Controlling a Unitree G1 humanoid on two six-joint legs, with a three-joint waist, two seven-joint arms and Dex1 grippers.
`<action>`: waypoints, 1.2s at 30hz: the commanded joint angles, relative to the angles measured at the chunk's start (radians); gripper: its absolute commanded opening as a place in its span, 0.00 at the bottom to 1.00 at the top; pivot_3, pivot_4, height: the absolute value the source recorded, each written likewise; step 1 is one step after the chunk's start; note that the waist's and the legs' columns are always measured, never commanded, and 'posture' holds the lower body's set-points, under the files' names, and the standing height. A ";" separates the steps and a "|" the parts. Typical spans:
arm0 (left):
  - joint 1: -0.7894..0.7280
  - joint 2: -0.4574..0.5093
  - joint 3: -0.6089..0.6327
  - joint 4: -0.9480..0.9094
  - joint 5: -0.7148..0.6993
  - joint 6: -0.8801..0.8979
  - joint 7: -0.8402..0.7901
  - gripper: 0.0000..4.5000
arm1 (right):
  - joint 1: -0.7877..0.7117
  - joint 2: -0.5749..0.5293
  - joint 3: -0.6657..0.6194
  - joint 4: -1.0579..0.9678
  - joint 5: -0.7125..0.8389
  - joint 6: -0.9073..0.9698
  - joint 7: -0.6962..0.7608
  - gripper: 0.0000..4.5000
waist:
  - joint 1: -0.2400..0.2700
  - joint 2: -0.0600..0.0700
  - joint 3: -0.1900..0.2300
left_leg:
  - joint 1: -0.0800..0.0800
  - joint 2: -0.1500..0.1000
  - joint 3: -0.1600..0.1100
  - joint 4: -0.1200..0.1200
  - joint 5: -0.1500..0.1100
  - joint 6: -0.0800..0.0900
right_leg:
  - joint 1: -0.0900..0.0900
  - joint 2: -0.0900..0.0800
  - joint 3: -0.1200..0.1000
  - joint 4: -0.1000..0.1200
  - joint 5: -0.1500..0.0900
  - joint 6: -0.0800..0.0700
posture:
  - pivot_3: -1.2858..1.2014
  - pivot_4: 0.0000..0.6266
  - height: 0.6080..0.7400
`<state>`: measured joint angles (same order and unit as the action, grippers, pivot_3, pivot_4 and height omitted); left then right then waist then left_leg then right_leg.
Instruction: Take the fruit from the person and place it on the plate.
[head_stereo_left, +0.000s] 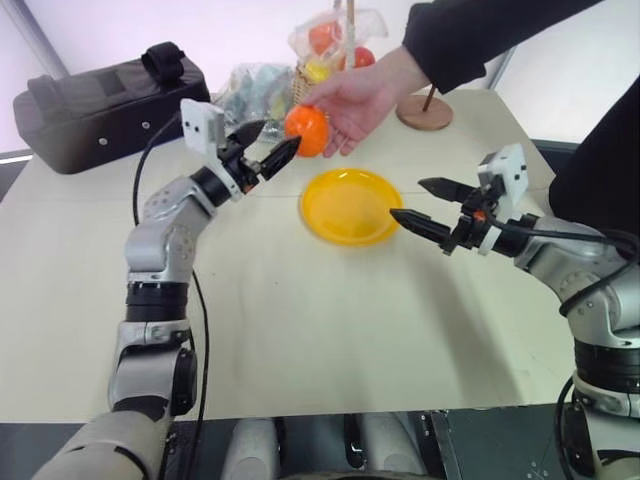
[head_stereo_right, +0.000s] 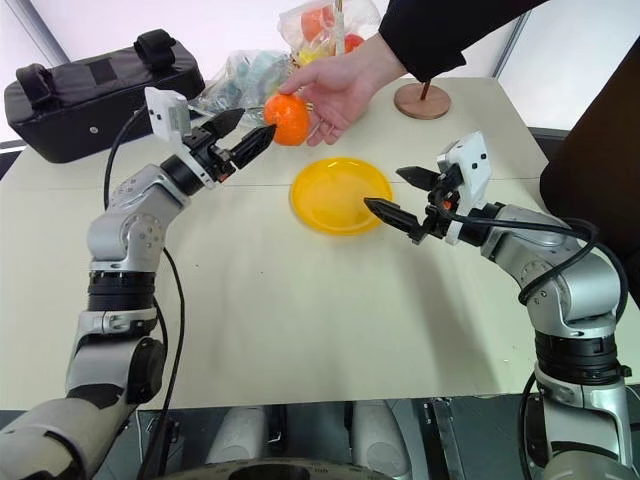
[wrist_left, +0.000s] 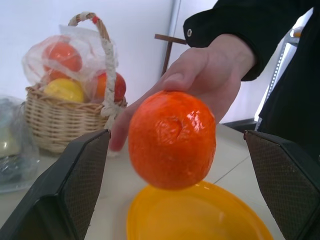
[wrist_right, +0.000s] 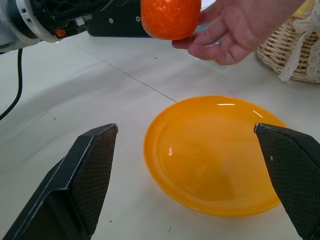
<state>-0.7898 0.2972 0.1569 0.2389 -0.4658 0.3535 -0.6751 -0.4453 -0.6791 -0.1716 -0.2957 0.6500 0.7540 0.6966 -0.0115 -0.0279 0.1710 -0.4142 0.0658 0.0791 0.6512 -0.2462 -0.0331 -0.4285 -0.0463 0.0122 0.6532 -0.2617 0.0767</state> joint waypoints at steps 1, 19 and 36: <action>-0.068 -0.020 -0.018 0.066 0.028 -0.079 -0.015 0.99 | 0.007 0.010 -0.024 -0.045 0.008 -0.023 -0.014 1.00 | 0.000 0.000 0.000 | 0.000 0.000 0.000 0.000 0.000 0.000 | 0.000 0.000 0.000 0.000 0.000 0.000 | 0.52 0.24 1.00; -0.163 -0.087 -0.045 0.291 0.098 -0.208 -0.038 0.65 | 0.018 0.031 -0.025 -0.043 -0.016 -0.055 -0.056 1.00 | 0.000 0.000 0.000 | 0.000 0.000 0.000 0.000 -0.001 0.001 | 0.000 0.000 0.000 -0.001 0.000 0.000 | 0.52 0.24 1.00; -0.151 -0.084 -0.110 0.307 0.168 -0.174 -0.022 0.64 | 0.019 0.037 -0.011 -0.029 -0.035 -0.065 -0.049 1.00 | 0.000 0.000 0.000 | 0.000 0.000 0.000 0.000 -0.001 0.001 | 0.000 0.000 0.000 -0.001 0.000 0.000 | 0.52 0.24 1.00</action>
<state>-0.9206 0.2153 0.0768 0.5500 -0.3232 0.1750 -0.6889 -0.4261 -0.6461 -0.1701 -0.3062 0.6107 0.7083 0.6445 -0.0112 -0.0279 0.1710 -0.4147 0.0656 0.0792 0.6512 -0.2471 -0.0316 -0.4284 -0.0462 0.0121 0.6521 -0.2617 0.0769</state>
